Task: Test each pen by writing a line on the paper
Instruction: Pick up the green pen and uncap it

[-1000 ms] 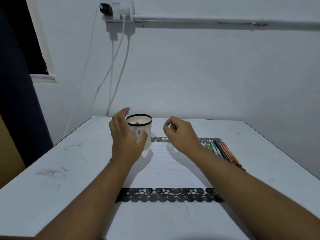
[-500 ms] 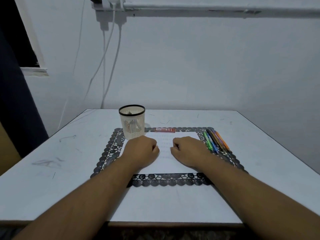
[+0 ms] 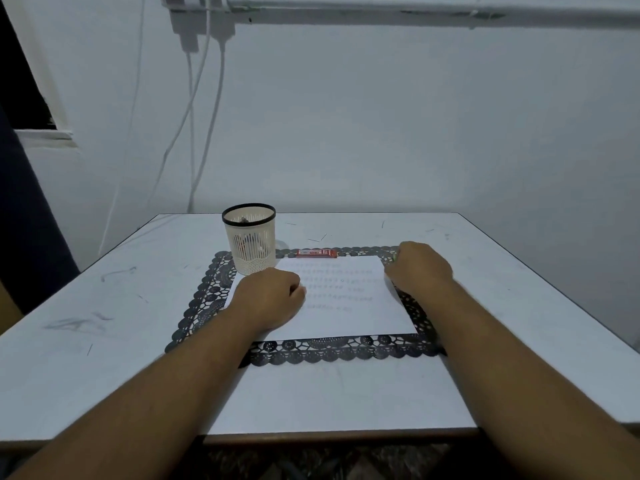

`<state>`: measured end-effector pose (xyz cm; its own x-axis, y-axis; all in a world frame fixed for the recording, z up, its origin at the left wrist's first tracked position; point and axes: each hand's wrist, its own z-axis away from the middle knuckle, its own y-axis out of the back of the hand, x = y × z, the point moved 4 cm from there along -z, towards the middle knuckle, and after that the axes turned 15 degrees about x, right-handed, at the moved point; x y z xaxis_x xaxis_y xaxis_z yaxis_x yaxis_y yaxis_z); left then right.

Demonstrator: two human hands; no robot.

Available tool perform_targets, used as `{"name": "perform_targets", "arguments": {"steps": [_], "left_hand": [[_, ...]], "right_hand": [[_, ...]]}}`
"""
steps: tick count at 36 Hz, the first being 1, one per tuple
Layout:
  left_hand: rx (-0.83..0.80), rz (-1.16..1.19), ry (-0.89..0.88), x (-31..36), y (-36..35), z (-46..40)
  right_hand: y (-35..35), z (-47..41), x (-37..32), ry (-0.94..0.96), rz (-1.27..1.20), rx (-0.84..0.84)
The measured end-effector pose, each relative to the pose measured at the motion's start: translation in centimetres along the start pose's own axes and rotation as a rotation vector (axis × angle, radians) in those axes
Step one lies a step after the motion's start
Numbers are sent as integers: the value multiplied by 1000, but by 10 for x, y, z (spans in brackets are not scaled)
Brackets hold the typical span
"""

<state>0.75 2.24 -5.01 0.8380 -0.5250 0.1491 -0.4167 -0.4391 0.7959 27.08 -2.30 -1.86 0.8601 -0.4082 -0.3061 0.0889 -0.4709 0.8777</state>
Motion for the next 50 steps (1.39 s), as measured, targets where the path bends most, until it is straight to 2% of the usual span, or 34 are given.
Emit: {"name": "perform_targets", "arguments": {"steps": [4,16,43,47,50], "left_hand": [[-19,1,1,1,-2,0],[-34,17,8,-1,-2,-1],[-47,26,0,-2,-1,0],[-54,19,5,0,0,0],[-64,26,8,0,0,1]], "right_hand": [[-4,2,5,-37,47,-67],[-3,-6,15,-39,74,45],[-18,-7,13,-23,66,0],[-14,-7,13,-6,33,56],[-14,-8,16,-17,58,36]]}}
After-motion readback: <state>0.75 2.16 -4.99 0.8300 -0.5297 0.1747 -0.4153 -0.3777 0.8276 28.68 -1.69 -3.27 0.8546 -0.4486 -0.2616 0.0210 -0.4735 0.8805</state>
